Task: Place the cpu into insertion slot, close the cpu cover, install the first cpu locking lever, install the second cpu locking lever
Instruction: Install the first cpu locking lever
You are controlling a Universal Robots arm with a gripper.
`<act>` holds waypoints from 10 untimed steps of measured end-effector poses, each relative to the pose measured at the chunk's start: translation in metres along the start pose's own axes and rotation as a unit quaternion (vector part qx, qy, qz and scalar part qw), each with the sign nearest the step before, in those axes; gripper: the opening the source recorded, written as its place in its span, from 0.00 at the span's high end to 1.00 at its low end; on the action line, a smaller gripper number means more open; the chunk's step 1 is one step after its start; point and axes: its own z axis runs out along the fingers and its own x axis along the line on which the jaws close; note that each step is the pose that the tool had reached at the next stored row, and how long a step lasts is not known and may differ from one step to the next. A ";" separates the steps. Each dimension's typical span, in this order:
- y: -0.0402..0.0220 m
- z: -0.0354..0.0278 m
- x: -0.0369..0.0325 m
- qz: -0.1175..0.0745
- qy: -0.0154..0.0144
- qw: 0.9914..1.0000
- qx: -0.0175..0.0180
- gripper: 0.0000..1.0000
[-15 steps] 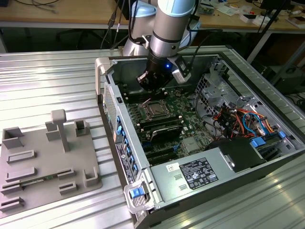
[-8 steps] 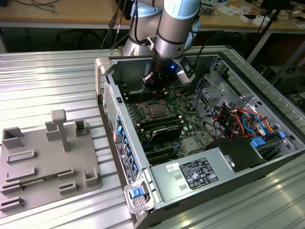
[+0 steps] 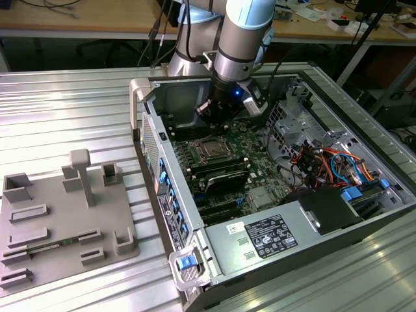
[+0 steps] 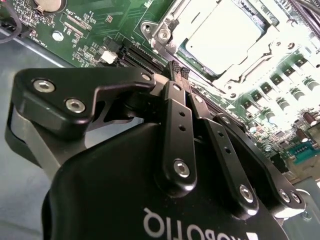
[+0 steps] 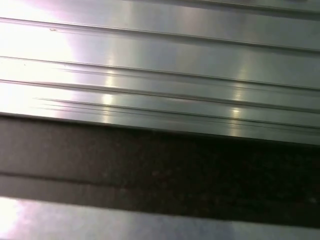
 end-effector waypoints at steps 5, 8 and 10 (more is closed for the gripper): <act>-0.0001 0.0056 0.0001 0.000 0.000 1.000 0.000 0.89; -0.0002 0.0086 -0.0003 0.000 0.000 1.000 0.000 0.89; -0.0002 0.0098 -0.0004 0.000 0.000 1.000 0.000 0.89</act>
